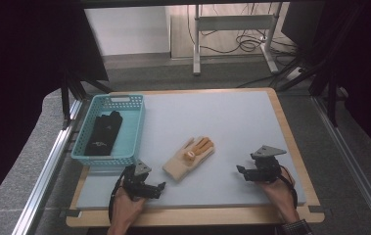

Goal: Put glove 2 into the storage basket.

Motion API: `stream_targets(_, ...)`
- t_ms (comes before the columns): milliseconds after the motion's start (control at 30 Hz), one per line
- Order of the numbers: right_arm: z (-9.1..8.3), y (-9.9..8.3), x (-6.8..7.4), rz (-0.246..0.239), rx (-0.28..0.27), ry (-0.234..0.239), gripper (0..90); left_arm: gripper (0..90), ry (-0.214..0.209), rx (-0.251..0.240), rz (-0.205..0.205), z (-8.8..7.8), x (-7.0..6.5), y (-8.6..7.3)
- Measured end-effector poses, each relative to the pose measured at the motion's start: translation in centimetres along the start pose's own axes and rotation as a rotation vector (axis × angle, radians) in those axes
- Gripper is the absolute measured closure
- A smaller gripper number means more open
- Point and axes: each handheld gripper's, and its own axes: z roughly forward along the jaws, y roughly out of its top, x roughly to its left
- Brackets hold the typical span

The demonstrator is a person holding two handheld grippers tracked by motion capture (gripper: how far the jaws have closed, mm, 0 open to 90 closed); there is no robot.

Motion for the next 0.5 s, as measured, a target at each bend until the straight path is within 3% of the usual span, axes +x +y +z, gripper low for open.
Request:
stream_targets(233,0.5,-1.11,-0.43,0.012,0.027,-0.019,20.7,0.0,0.0,0.005,-0.001,0.01,0.0,0.07)
stream_targets(267,0.49,-1.13,-0.69,0.034,0.027,-0.006,19.9,0.0,-0.001,0.009,0.0,0.01,0.02,0.11)
stream_targets(500,0.56,-1.18,-0.56,0.027,0.025,-0.012,19.4,0.0,-0.014,0.025,0.01,-0.06,0.14,0.27)
